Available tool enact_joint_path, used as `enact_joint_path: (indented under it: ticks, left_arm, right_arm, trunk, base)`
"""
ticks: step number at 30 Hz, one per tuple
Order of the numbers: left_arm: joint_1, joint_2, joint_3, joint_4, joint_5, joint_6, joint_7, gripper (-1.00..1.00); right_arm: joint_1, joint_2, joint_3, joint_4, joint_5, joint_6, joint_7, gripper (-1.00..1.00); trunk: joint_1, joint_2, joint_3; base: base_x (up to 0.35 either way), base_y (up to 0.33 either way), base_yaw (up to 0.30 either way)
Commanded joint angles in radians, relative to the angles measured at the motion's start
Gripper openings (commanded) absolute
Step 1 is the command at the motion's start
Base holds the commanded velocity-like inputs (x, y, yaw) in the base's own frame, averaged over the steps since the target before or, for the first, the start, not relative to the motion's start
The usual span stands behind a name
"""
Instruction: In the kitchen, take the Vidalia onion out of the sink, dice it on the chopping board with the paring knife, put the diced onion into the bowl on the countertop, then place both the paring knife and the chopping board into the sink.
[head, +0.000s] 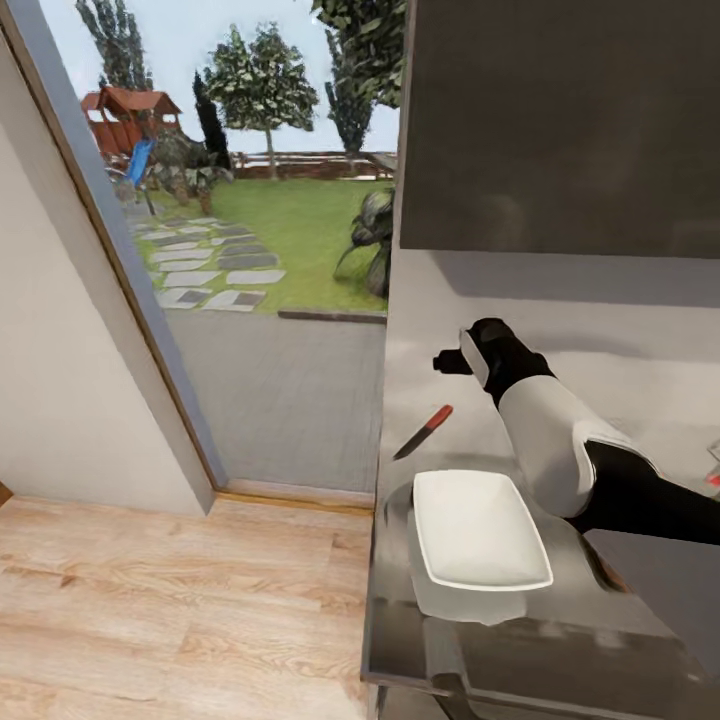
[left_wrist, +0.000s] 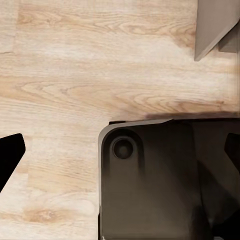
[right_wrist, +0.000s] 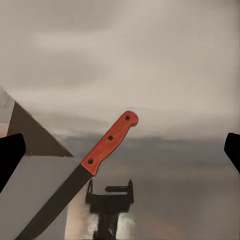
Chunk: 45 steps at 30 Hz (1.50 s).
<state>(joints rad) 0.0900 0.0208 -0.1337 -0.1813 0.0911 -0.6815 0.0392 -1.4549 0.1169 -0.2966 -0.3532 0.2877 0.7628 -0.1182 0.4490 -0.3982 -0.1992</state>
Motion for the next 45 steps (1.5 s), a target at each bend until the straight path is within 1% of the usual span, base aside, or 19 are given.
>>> enact_joint_path:
  ticks: [1, 8, 14, 37, 45]
  left_arm:
    - [0.000, 0.001, -0.009, -0.002, 0.009, -0.001, 0.004, 1.00]
    - [0.000, 0.001, -0.010, -0.001, 0.009, -0.001, 0.004, 1.00]
    - [0.000, 0.001, -0.010, 0.000, 0.009, -0.001, 0.003, 1.00]
    - [0.000, 0.001, -0.010, 0.000, 0.009, -0.001, 0.002, 1.00]
    - [0.001, 0.001, -0.010, 0.000, 0.009, -0.001, 0.002, 1.00]
  right_arm:
    - [-0.001, 0.001, -0.007, 0.002, 0.007, 0.003, 0.000, 1.00]
    - [-0.001, 0.002, -0.007, 0.029, 0.007, 0.000, 0.000, 1.00]
    - [-0.001, 0.003, -0.007, 0.062, 0.007, -0.023, 0.000, 1.00]
    - [0.002, 0.004, -0.007, 0.070, 0.007, -0.021, 0.001, 1.00]
    - [0.003, 0.000, -0.007, 0.068, 0.008, -0.019, -0.002, 1.00]
  trunk:
    - [0.001, -0.002, -0.002]
    - [0.001, -0.002, -0.002]
    - [0.001, -0.002, -0.002]
    - [0.001, -0.002, -0.002]
    - [0.001, -0.002, -0.002]
  base:
    - [0.227, -0.125, 0.000]
    - [0.094, -0.047, 0.000]
    - [0.005, -0.002, 0.000]
    - [0.000, 0.000, 0.000]
    - [0.000, 0.000, 0.000]
